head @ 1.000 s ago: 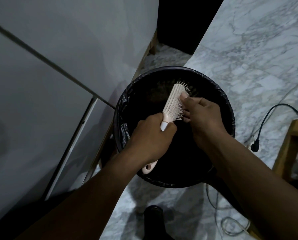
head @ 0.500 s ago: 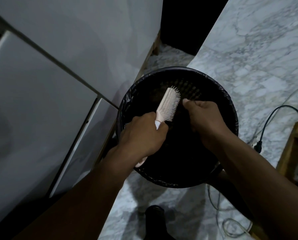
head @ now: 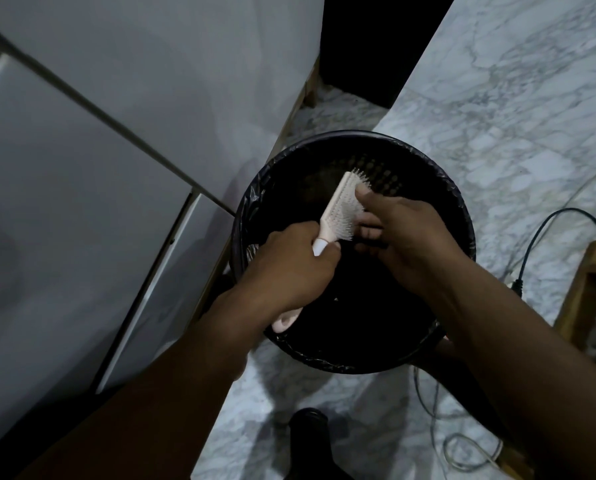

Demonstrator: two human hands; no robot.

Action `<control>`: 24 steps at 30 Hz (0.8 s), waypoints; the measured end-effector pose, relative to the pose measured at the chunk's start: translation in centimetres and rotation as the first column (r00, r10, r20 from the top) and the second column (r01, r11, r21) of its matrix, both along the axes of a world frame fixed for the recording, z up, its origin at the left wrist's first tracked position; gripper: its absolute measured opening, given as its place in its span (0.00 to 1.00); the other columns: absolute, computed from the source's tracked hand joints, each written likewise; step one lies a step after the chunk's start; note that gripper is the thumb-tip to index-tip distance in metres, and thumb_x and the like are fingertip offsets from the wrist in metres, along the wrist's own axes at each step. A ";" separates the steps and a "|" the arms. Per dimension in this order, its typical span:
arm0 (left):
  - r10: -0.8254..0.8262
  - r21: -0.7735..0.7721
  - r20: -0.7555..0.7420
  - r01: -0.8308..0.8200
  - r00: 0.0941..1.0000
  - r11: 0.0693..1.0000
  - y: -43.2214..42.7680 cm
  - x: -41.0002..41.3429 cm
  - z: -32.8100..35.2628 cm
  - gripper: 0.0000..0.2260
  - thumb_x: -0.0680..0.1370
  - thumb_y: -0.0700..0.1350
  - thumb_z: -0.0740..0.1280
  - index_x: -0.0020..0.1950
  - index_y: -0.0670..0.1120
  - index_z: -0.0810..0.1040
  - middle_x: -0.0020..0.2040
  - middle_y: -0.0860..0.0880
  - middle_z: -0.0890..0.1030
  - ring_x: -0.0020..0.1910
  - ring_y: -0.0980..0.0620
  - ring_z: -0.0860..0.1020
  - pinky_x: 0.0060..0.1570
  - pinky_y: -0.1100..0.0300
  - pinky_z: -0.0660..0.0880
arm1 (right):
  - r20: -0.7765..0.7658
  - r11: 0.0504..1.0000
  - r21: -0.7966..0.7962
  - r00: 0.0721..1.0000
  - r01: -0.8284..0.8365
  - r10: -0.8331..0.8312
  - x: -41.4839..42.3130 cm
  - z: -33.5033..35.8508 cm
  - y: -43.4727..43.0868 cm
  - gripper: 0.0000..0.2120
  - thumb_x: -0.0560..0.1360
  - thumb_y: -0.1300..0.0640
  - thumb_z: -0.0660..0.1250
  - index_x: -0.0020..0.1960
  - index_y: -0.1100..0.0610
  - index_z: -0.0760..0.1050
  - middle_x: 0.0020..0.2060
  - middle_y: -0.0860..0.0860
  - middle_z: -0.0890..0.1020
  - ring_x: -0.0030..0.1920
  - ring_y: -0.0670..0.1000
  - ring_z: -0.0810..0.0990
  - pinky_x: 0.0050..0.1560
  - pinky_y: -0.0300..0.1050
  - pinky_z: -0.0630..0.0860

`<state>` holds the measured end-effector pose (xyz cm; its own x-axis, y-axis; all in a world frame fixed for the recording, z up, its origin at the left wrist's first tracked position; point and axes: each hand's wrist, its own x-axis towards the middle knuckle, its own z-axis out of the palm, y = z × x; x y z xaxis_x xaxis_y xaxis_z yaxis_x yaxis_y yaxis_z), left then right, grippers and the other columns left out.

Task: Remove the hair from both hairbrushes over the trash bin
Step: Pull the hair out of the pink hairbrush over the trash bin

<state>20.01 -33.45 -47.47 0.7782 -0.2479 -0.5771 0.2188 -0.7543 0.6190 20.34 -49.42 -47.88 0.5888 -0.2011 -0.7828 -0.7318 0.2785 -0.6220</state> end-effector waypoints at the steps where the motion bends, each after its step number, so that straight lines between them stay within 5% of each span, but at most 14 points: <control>1: 0.025 -0.061 -0.030 -0.027 0.999 0.998 -0.2 0.0 0.0 0.09 0.80 0.55 0.65 0.42 0.54 0.77 0.34 0.55 0.80 0.32 0.57 0.79 0.32 0.61 0.69 | 0.024 0.996 0.029 0.996 0.081 -0.082 -0.1 -0.2 0.1 0.10 0.75 0.53 0.73 0.50 0.60 0.80 0.43 0.55 0.86 0.38 0.51 0.83 0.37 0.44 0.79; 5: 0.034 -0.178 -0.063 -0.045 0.997 0.983 -0.8 -0.3 0.1 0.09 0.81 0.52 0.65 0.49 0.49 0.82 0.30 0.55 0.78 0.25 0.62 0.75 0.28 0.66 0.68 | 0.069 0.958 0.077 0.957 0.277 -0.283 -0.4 -0.8 0.1 0.08 0.72 0.61 0.75 0.46 0.65 0.80 0.35 0.56 0.87 0.33 0.51 0.85 0.35 0.43 0.82; 9: 0.020 -0.180 -0.071 -0.032 0.997 0.983 -0.8 -0.4 0.2 0.09 0.81 0.52 0.65 0.44 0.51 0.79 0.28 0.56 0.77 0.24 0.63 0.74 0.27 0.67 0.66 | 0.094 0.961 0.002 0.956 0.278 -0.277 -0.8 -0.5 0.2 0.06 0.74 0.62 0.73 0.42 0.64 0.79 0.33 0.56 0.86 0.30 0.51 0.84 0.30 0.40 0.79; 13: 0.101 -0.195 -0.139 -0.127 0.985 0.972 -0.6 0.2 0.5 0.11 0.81 0.51 0.65 0.45 0.46 0.80 0.28 0.54 0.75 0.25 0.57 0.74 0.31 0.56 0.73 | -0.009 0.927 0.052 0.928 0.371 -0.371 0.1 -0.2 0.2 0.09 0.82 0.59 0.63 0.44 0.61 0.73 0.35 0.56 0.81 0.29 0.49 0.81 0.30 0.42 0.81; 18: 0.080 -0.243 -0.220 -0.134 0.972 0.961 -0.9 0.2 1.5 0.14 0.82 0.50 0.65 0.47 0.40 0.81 0.28 0.52 0.74 0.26 0.53 0.72 0.33 0.52 0.72 | 0.196 0.976 -0.189 0.978 0.104 -0.066 -0.3 -0.9 0.2 0.21 0.73 0.47 0.74 0.60 0.53 0.73 0.56 0.53 0.81 0.53 0.50 0.84 0.46 0.47 0.83; 20: 0.053 -0.266 -0.260 -0.124 0.964 0.956 -1.0 0.1 1.8 0.14 0.82 0.48 0.65 0.46 0.37 0.79 0.29 0.49 0.73 0.24 0.53 0.72 0.29 0.56 0.71 | 0.288 0.963 -0.263 0.957 0.063 0.016 -0.4 -0.9 -0.1 0.22 0.70 0.50 0.78 0.61 0.54 0.77 0.55 0.53 0.84 0.52 0.48 0.84 0.49 0.45 0.82; 24: -0.004 -0.286 -0.311 -0.089 0.950 0.954 -0.6 0.4 2.4 0.14 0.82 0.47 0.65 0.43 0.38 0.78 0.28 0.50 0.73 0.21 0.54 0.71 0.21 0.62 0.71 | 0.312 0.897 -0.429 0.949 0.104 0.040 -0.2 -1.0 -1.8 0.16 0.63 0.43 0.80 0.44 0.52 0.85 0.41 0.50 0.88 0.45 0.51 0.87 0.52 0.55 0.83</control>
